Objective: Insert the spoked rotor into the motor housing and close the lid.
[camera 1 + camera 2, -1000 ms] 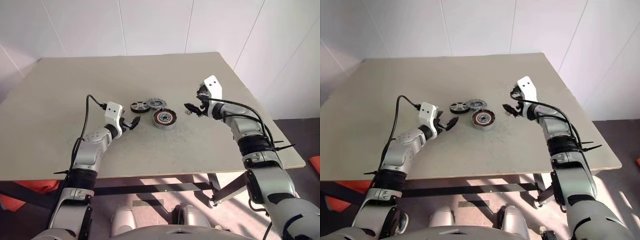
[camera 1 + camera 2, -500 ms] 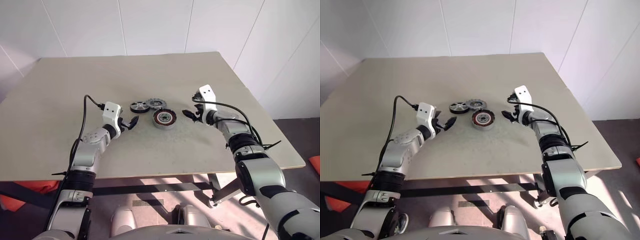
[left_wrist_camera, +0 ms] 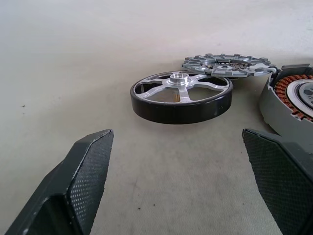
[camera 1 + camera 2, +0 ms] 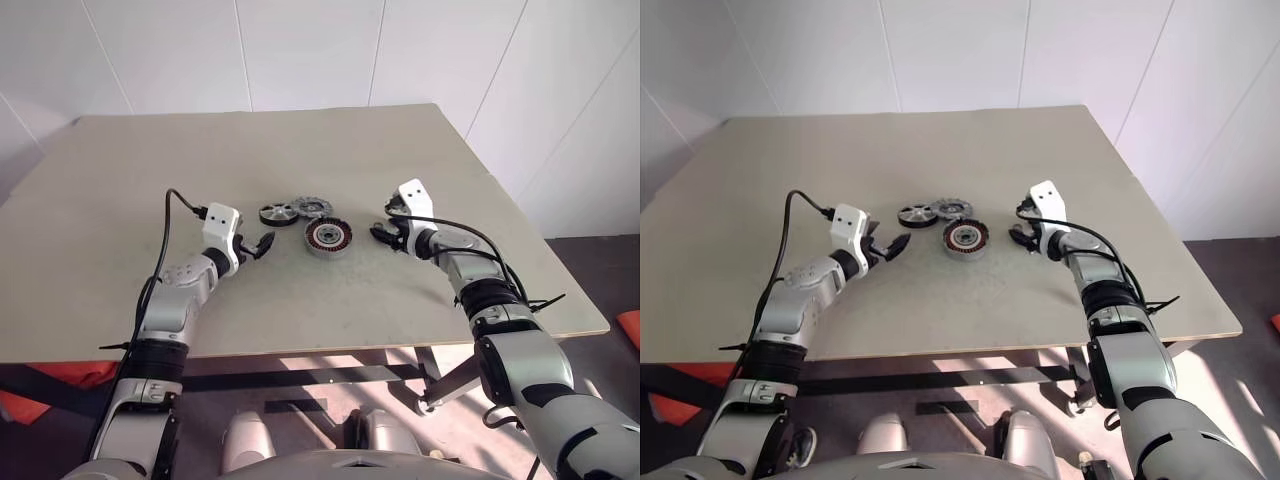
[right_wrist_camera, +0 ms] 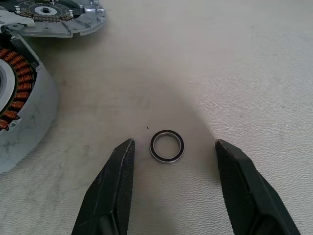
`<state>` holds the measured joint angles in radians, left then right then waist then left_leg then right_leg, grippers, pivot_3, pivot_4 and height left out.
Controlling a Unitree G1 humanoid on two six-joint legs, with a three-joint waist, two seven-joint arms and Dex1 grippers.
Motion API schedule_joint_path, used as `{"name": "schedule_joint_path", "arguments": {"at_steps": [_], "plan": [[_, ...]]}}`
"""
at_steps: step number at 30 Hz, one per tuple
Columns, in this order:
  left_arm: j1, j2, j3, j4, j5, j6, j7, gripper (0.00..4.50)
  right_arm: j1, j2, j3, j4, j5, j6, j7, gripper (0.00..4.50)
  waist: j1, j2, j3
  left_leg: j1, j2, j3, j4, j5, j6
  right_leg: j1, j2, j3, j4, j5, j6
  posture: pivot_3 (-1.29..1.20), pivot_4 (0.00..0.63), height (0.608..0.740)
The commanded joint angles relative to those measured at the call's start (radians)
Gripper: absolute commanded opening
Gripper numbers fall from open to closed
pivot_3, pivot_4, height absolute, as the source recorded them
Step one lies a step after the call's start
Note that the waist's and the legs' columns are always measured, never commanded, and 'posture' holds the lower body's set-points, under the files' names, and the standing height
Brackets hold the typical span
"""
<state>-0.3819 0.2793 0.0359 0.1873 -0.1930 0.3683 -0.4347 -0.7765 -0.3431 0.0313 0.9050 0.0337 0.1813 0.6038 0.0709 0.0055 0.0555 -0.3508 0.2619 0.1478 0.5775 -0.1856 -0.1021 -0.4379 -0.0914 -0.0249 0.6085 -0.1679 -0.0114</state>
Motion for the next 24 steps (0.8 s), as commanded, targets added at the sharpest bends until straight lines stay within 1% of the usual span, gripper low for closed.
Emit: {"name": "schedule_joint_path", "arguments": {"at_steps": [1, 3, 9, 12, 14, 16, 20, 22, 24], "plan": [[-0.026, 0.014, 0.015, -0.022, -0.006, -0.009, -0.007, 4.47, -0.006, -0.008, -0.002, -0.026, -0.007, 0.001, 0.001, 1.78, 0.0, 0.0, 0.0, 0.0, 0.0, 0.0, 0.0, 0.0, 0.0, 0.0, 0.0, 0.0, 0.0, 0.0, 0.0, 0.0, 0.0, 0.74], [-0.021, 0.014, 0.013, -0.029, -0.011, -0.007, -0.016, 4.47, -0.007, -0.011, 0.0, -0.03, -0.01, 0.001, 0.005, 1.09, 0.001, 0.0, 0.0, 0.0, 0.0, 0.0, 0.0, 0.0, 0.0, 0.0, 0.0, 0.0, 0.0, 0.0, 0.0, 0.0, 0.0, 0.74], [-0.017, 0.014, 0.013, -0.035, -0.014, -0.008, -0.025, 4.47, -0.017, -0.014, -0.006, -0.029, -0.008, 0.008, 0.011, 1.09, 0.0, 0.0, 0.0, 0.0, 0.0, 0.0, 0.0, 0.0, 0.0, 0.0, 0.0, 0.0, 0.0, 0.0, 0.0, 0.0, 0.0, 0.74], [-0.014, 0.014, 0.013, -0.038, -0.014, -0.008, -0.027, 4.47, -0.023, -0.022, -0.01, -0.066, -0.002, 0.019, 0.019, 1.09, 0.0, 0.0, 0.0, 0.0, 0.0, 0.0, 0.0, 0.0, 0.0, 0.0, 0.0, 0.0, 0.0, 0.0, 0.0, 0.0, 0.0, 0.74], [-0.013, 0.015, 0.012, -0.039, -0.015, -0.008, -0.031, 4.47, -0.022, -0.029, -0.006, -0.139, 0.007, 0.04, 0.045, 1.09, 0.0, 0.0, 0.0, 0.0, 0.0, 0.0, 0.0, 0.0, 0.0, 0.0, 0.0, 0.0, 0.0, 0.0, 0.0, 0.0, 0.0, 0.74], [-0.012, 0.014, 0.011, -0.039, -0.015, -0.009, -0.034, 4.47, -0.008, -0.026, -0.004, -0.264, 0.04, 0.09, 0.095, 1.09, 0.0, 0.0, 0.0, 0.0, 0.0, 0.0, 0.0, 0.0, 0.0, 0.0, 0.0, 0.0, 0.0, 0.0, 0.0, 0.0, 0.0, 0.74], [-0.019, 0.007, 0.008, -0.024, -0.011, -0.016, -0.033, 4.47, 0.054, -0.004, 0.04, -0.507, 0.072, 0.198, 0.163, 1.09, 0.0, 0.0, 0.0, 0.0, 0.0, 0.0, -0.001, 0.0, 0.0, 0.0, 0.0, 0.0, 0.0, 0.0, 0.0, 0.0, 0.0, 0.74], [-0.02, 0.005, 0.004, -0.025, -0.01, -0.015, -0.035, 4.47, 0.077, 0.019, 0.059, -0.575, 0.084, 0.248, 0.169, 1.09, 0.0, 0.0, 0.0, 0.0, 0.0, 0.0, -0.001, 0.0, 0.0, 0.0, 0.0, 0.0, 0.0, 0.0, 0.0, 0.0, 0.0, 0.74], [-0.023, 0.004, 0.002, -0.025, -0.009, -0.014, -0.036, 4.47, 0.095, 0.04, 0.082, -0.592, 0.074, 0.27, 0.164, 1.09, 0.0, 0.0, 0.0, 0.0, 0.0, 0.0, -0.001, 0.0, 0.0, 0.0, 0.0, 0.0, -0.001, 0.0, 0.0, 0.0, 0.0, 0.74]]}}
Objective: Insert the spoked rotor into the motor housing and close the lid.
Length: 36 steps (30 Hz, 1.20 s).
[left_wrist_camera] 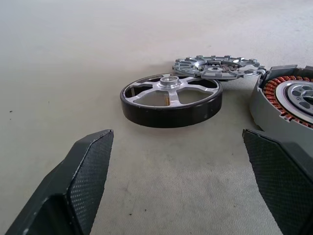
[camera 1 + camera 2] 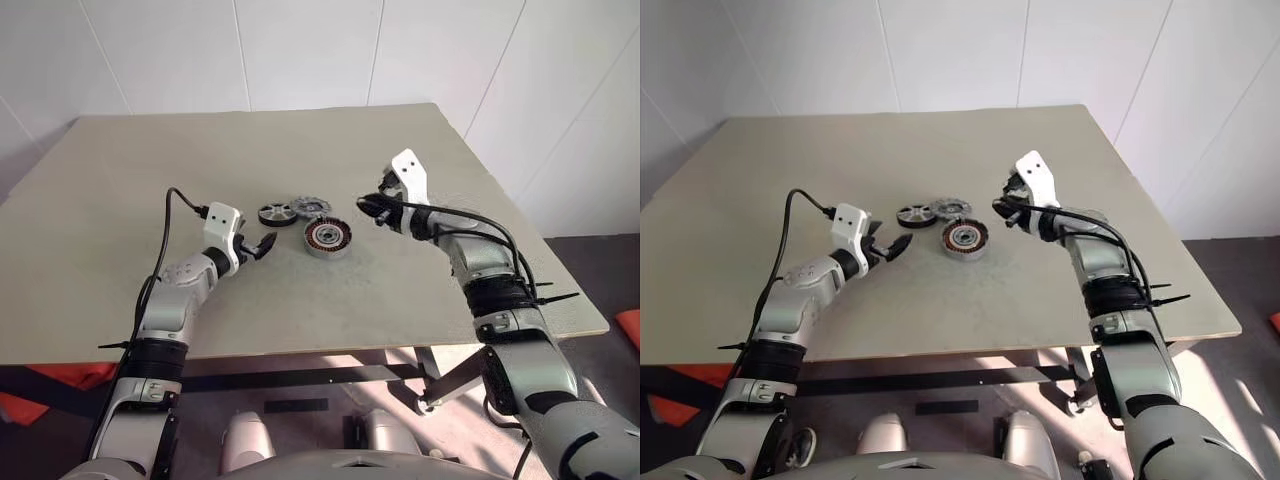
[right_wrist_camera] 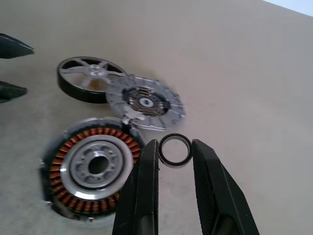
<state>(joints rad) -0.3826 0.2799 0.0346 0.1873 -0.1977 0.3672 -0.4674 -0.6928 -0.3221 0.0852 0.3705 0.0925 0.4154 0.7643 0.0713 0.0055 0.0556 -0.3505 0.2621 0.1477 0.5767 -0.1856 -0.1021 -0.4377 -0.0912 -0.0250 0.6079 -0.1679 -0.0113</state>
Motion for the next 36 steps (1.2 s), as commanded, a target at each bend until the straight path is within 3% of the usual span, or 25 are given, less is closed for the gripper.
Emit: {"name": "schedule_joint_path", "arguments": {"at_steps": [1, 35, 36], "plan": [[-0.024, 0.004, 0.003, -0.025, -0.004, -0.013, -0.004, 4.47, 0.017, 0.027, 0.039, -0.054, 0.007, 0.038, -0.003, 1.09, 0.0, 0.0, 0.0, 0.0, 0.0, 0.0, 0.0, 0.0, 0.0, 0.0, 0.0, 0.0, 0.0, 0.0, 0.0, 0.0, 0.0, 0.74], [0.012, 0.019, 0.013, -0.067, -0.005, 0.004, 0.007, 4.47, -0.051, 0.097, 0.072, 0.174, -0.026, -0.036, -0.055, 1.09, -0.001, 0.0, 0.0, 0.0, 0.0, 0.0, 0.0, 0.0, -0.001, 0.0, 0.0, 0.0, 0.0, 0.0, 0.0, 0.0, 0.0, 0.74], [0.014, 0.02, 0.013, -0.069, -0.005, 0.005, 0.007, 4.47, -0.053, 0.096, 0.073, 0.177, -0.028, -0.04, -0.059, 1.49, -0.001, 0.0, 0.0, 0.0, 0.0, 0.0, 0.0, 0.0, -0.001, 0.0, 0.0, 0.0, 0.0, 0.0, 0.0, 0.0, 0.0, 0.74]]}}
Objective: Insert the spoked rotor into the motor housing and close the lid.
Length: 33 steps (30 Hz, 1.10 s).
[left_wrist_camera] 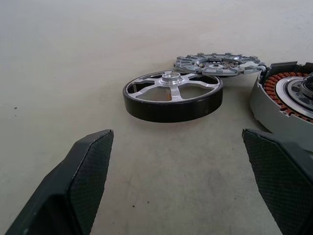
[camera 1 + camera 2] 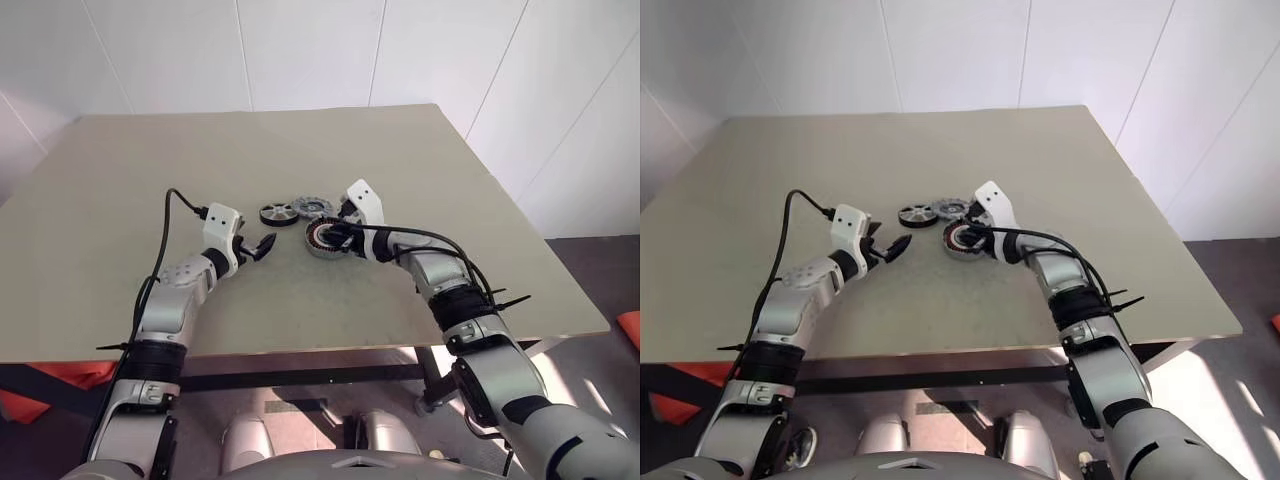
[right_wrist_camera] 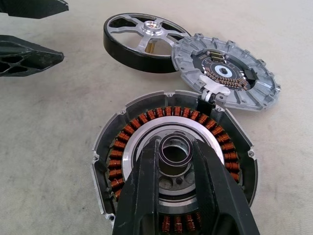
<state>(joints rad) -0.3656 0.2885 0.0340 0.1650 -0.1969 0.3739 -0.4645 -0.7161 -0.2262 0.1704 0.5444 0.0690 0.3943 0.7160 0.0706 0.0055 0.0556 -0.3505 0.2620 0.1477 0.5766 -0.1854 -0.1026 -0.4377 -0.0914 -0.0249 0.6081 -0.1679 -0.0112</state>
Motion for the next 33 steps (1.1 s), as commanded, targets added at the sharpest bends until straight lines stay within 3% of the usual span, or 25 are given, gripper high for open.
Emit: {"name": "schedule_joint_path", "arguments": {"at_steps": [1, 3, 13, 17, 21, 33], "plan": [[-0.002, 0.011, 0.014, -0.048, -0.006, -0.001, 0.005, 4.47, -0.03, 0.0, -0.012, 0.003, -0.006, -0.021, -0.012, 1.68, 0.0, 0.0, 0.0, 0.0, 0.0, 0.0, 0.0, 0.0, 0.0, 0.0, 0.0, 0.0, 0.0, 0.0, 0.0, 0.0, 0.0, 0.74], [-0.001, 0.01, 0.012, -0.046, -0.005, -0.001, 0.006, 4.47, -0.025, -0.004, -0.01, -0.013, -0.005, -0.026, -0.009, 2.26, 0.0, 0.0, 0.0, 0.0, 0.0, 0.0, 0.0, 0.0, 0.0, 0.0, 0.0, 0.0, 0.0, 0.0, 0.0, 0.0, 0.0, 0.74], [-0.014, 0.01, 0.006, -0.021, 0.0, -0.008, -0.003, 4.47, 0.006, -0.01, -0.023, -0.128, 0.022, 0.0, 0.017, 2.26, 0.0, 0.0, 0.0, 0.0, 0.0, 0.0, 0.0, 0.0, 0.0, 0.0, 0.0, 0.0, 0.0, 0.0, 0.0, 0.0, 0.0, 0.74], [-0.017, 0.01, 0.004, -0.018, 0.002, -0.007, -0.005, 4.47, -0.011, 0.0, -0.041, -0.115, 0.039, 0.007, 0.007, 1.38, 0.0, 0.0, 0.0, 0.0, 0.0, 0.0, 0.0, 0.0, 0.0, 0.0, 0.0, 0.0, 0.0, 0.0, 0.0, 0.0, 0.0, 0.74], [-0.018, 0.008, 0.0, -0.015, 0.006, -0.009, -0.005, 4.47, -0.019, 0.007, -0.04, -0.058, 0.022, -0.017, -0.013, 0.01, 0.0, 0.0, 0.0, 0.0, 0.0, 0.0, 0.0, 0.0, 0.0, 0.0, 0.0, 0.0, 0.0, 0.0, 0.0, 0.0, 0.0, 0.74], [-0.009, 0.014, 0.002, -0.025, 0.007, -0.004, -0.006, 4.47, -0.001, 0.026, -0.009, 0.019, -0.014, -0.046, -0.041, 0.01, 0.0, 0.0, 0.0, 0.0, 0.0, 0.0, 0.0, 0.0, 0.0, 0.0, 0.0, 0.0, 0.0, 0.0, 0.0, 0.0, 0.0, 0.74]]}}
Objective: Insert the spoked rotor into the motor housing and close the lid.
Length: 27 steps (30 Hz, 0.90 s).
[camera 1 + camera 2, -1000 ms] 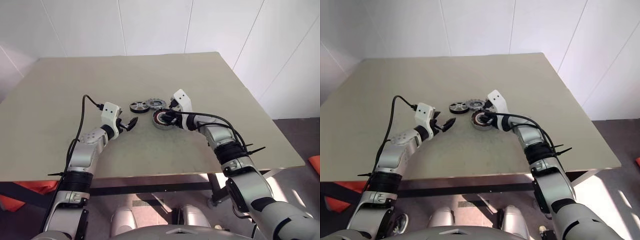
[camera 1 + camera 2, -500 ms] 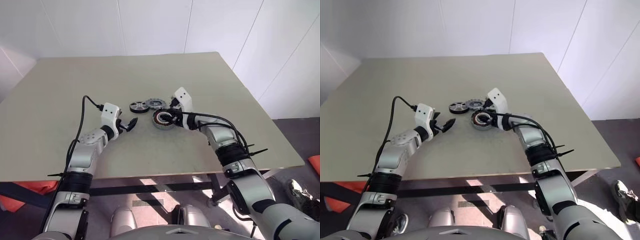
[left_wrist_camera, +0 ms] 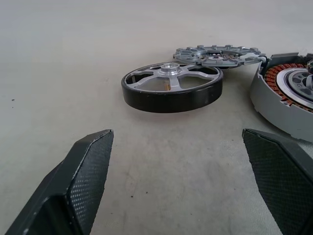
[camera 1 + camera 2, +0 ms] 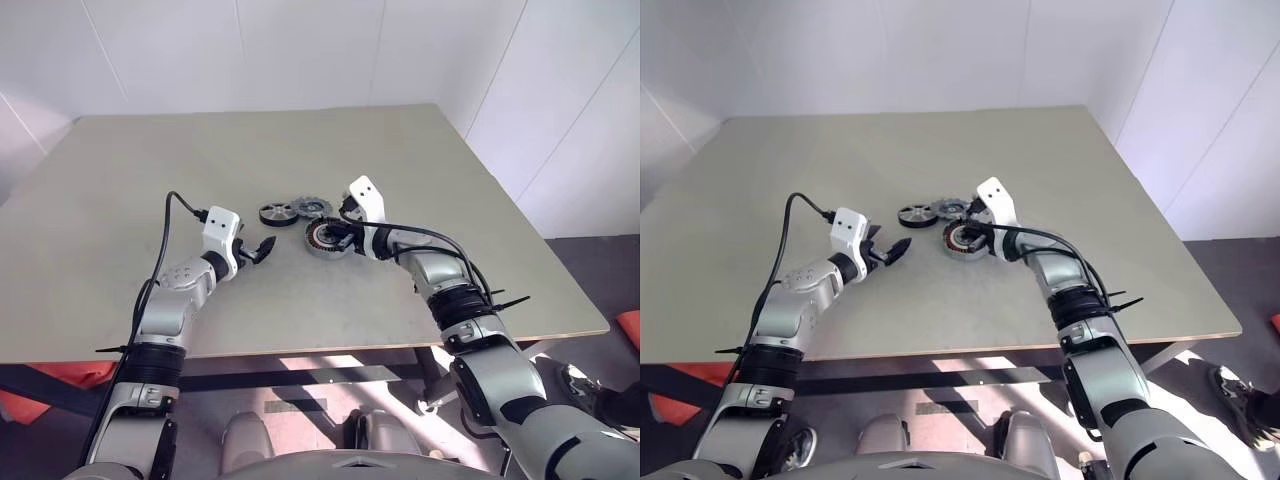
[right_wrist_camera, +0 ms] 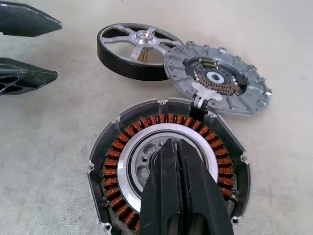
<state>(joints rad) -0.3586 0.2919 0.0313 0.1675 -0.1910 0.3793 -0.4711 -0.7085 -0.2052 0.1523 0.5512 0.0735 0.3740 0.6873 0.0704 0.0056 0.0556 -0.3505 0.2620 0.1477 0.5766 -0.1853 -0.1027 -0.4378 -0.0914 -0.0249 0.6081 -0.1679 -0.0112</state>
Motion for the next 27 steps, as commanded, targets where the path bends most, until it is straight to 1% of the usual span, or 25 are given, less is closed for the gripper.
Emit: {"name": "schedule_joint_path", "arguments": {"at_steps": [1, 8, 14, 17, 21, 25, 27], "plan": [[-0.016, 0.011, 0.005, -0.028, 0.001, -0.009, 0.0, 4.47, -0.006, 0.005, 0.01, 0.014, -0.021, -0.029, -0.014, 0.01, 0.0, 0.0, 0.0, 0.0, 0.0, 0.0, 0.0, 0.0, 0.0, 0.0, 0.0, 0.0, 0.0, 0.0, 0.0, 0.0, 0.0, 0.74], [-0.02, 0.009, 0.002, -0.018, 0.004, -0.012, 0.0, 4.47, -0.019, -0.004, -0.006, -0.012, -0.01, -0.025, -0.011, 0.01, 0.0, 0.0, 0.0, 0.001, 0.0, 0.0, 0.0, 0.0, 0.0, 0.001, 0.0, 0.0, 0.0, 0.0, 0.0, 0.0, 0.0, 0.74], [-0.029, 0.005, -0.003, -0.007, 0.007, -0.017, -0.003, 4.47, -0.043, -0.008, -0.027, -0.118, 0.025, 0.002, 0.003, 0.01, 0.0, 0.0, 0.0, 0.0, 0.0, 0.0, 0.0, 0.0, 0.0, 0.0, 0.0, 0.0, 0.0, 0.0, 0.0, 0.0, 0.0, 0.74], [-0.029, 0.005, -0.002, -0.006, 0.008, -0.019, -0.005, 4.47, -0.06, -0.006, -0.03, -0.138, 0.033, 0.014, 0.005, 0.01, 0.0, 0.0, 0.0, 0.0, 0.0, 0.0, 0.0, 0.0, 0.0, 0.0, 0.0, 0.0, 0.0, 0.0, 0.0, 0.0, 0.0, 0.74], [-0.029, 0.008, 0.001, -0.008, 0.008, -0.018, -0.004, 4.47, -0.071, 0.006, -0.023, -0.076, 0.017, 0.001, -0.004, 0.01, 0.0, 0.0, 0.0, 0.0, 0.0, 0.0, 0.0, 0.0, 0.0, 0.0, 0.0, 0.0, 0.0, 0.0, 0.0, 0.0, 0.0, 0.74], [-0.028, 0.009, 0.002, -0.012, 0.009, -0.016, -0.002, 4.47, -0.054, 0.028, -0.002, 0.079, -0.02, -0.032, -0.03, 0.01, -0.001, 0.0, 0.0, 0.0, 0.0, 0.0, 0.0, 0.0, 0.0, 0.0, 0.0, 0.0, 0.0, 0.0, 0.0, 0.0, 0.0, 0.74], [-0.026, 0.012, 0.006, -0.015, 0.008, -0.014, -0.002, 4.47, -0.053, 0.033, 0.002, 0.109, -0.03, -0.039, -0.041, 0.01, -0.001, 0.0, 0.0, 0.0, 0.0, 0.0, 0.0, 0.0, 0.0, 0.0, 0.0, 0.0, 0.0, 0.0, 0.0, 0.0, 0.0, 0.74]]}}
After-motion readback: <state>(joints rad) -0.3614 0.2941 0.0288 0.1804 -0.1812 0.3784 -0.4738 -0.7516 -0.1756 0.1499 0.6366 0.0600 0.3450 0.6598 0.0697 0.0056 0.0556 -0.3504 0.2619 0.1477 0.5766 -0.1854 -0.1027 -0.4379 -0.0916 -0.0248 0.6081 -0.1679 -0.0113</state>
